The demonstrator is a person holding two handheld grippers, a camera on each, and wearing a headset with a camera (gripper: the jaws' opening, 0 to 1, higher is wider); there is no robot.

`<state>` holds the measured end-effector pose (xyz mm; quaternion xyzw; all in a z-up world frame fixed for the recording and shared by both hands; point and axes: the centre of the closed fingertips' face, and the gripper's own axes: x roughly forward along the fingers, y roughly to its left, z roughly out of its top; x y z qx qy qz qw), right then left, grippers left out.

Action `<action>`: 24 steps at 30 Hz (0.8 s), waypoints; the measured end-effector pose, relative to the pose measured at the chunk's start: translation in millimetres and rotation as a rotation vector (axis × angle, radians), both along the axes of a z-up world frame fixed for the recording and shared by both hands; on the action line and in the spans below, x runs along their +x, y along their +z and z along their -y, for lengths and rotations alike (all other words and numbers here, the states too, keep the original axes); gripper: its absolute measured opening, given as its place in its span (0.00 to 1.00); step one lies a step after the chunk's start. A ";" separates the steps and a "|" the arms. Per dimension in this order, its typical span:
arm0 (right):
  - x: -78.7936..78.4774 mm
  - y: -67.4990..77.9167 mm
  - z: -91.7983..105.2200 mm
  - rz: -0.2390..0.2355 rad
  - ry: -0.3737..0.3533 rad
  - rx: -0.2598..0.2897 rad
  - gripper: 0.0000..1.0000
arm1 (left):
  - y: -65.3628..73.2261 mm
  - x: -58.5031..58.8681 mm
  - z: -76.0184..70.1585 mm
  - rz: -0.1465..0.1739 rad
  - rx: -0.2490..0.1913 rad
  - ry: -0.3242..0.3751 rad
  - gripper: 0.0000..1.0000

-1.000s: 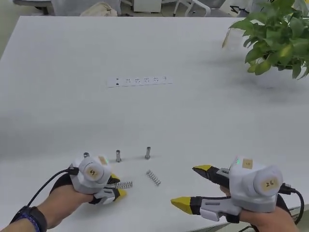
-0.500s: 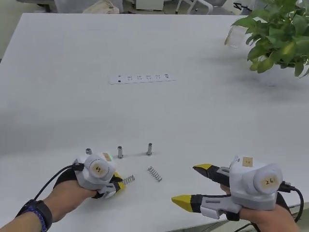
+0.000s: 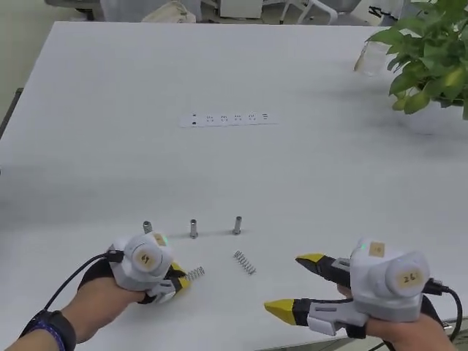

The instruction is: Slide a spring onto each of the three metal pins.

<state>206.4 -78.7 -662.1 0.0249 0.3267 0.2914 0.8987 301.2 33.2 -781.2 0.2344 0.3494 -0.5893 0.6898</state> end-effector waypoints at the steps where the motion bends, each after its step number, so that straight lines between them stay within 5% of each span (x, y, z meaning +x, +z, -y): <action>1: 0.2 -0.4 -1.0 0.000 0.003 0.002 0.61 | 0.6 -0.5 -0.6 -0.002 -0.002 0.005 0.03; 14: 6.8 -1.1 -12.0 -0.003 0.043 0.024 0.59 | 18.1 -5.0 -16.6 0.015 -0.035 0.043 0.02; 24: 15.9 -0.7 -24.6 -0.001 0.088 0.038 0.55 | 44.7 -6.0 -17.3 0.052 -0.085 0.061 0.03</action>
